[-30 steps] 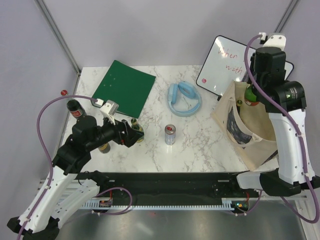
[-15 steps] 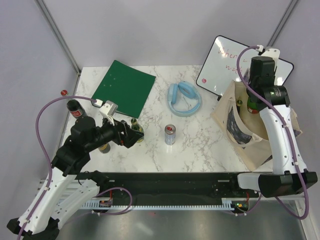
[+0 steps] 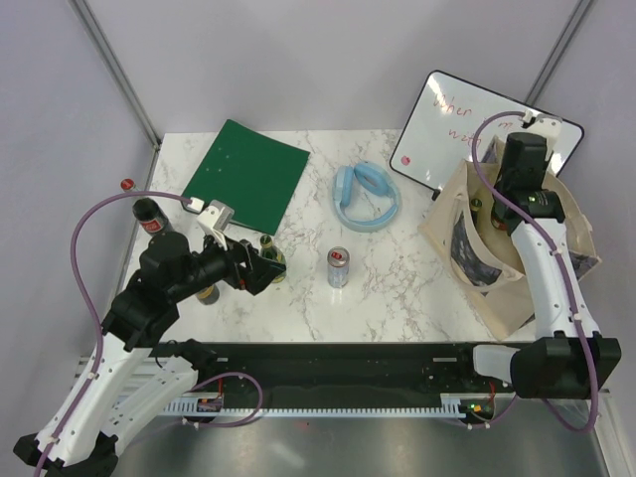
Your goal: Place the beverage into the canvas bag
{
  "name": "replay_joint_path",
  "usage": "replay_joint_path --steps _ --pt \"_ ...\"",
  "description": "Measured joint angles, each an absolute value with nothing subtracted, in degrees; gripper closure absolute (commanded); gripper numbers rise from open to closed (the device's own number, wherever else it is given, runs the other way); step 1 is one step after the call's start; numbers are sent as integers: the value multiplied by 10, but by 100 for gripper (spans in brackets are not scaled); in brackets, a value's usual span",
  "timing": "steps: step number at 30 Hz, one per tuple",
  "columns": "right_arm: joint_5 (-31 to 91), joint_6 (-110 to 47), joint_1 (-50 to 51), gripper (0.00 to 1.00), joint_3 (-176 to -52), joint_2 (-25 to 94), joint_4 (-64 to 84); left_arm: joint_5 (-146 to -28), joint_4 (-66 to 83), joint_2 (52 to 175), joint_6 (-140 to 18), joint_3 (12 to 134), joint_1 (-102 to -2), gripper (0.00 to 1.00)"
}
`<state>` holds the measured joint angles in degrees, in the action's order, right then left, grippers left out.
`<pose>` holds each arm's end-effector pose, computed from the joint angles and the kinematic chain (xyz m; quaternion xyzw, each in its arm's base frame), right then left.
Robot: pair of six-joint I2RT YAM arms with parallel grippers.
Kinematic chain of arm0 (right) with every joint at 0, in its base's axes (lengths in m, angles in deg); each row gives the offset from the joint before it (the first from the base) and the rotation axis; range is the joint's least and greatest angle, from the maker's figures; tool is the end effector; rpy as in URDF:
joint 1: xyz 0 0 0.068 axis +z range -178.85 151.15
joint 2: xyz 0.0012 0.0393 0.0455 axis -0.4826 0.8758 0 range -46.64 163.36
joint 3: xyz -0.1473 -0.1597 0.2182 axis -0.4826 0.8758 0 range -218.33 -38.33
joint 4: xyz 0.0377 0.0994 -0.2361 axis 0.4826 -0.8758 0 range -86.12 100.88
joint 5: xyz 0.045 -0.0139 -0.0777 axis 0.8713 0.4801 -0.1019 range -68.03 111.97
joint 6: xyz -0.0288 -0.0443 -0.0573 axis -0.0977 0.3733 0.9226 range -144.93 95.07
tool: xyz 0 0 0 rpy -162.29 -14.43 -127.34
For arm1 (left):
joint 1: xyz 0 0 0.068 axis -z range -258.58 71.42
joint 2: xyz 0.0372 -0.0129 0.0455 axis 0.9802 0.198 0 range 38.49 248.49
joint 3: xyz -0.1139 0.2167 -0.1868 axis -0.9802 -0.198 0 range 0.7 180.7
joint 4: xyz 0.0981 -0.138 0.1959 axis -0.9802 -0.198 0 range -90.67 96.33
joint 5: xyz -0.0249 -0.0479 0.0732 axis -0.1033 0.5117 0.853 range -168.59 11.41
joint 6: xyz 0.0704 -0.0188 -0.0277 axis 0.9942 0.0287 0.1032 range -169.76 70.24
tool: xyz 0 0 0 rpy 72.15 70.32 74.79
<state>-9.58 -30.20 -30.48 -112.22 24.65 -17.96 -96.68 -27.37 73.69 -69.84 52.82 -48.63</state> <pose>0.2792 -0.0427 0.4108 0.1925 0.8070 -0.2146 0.5154 0.0942 -0.0780 0.3748 0.1616 0.7817 -0.3634 0.4804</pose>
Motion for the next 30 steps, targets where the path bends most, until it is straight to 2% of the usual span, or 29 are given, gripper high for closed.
replay_joint_path --steps 9,24,26,30 --pt "-50 -349 -344 100 -1031 236 -117 -967 -274 738 -698 528 -486 1" --pt "-9 -388 -351 99 -918 223 -37 -967 -273 743 -698 528 -486 1" --pt "-8 -390 -351 97 -912 223 -31 -967 -273 743 -698 528 -486 1" --pt "-8 -400 -356 83 -895 223 -20 -966 -274 743 -698 528 -486 1"
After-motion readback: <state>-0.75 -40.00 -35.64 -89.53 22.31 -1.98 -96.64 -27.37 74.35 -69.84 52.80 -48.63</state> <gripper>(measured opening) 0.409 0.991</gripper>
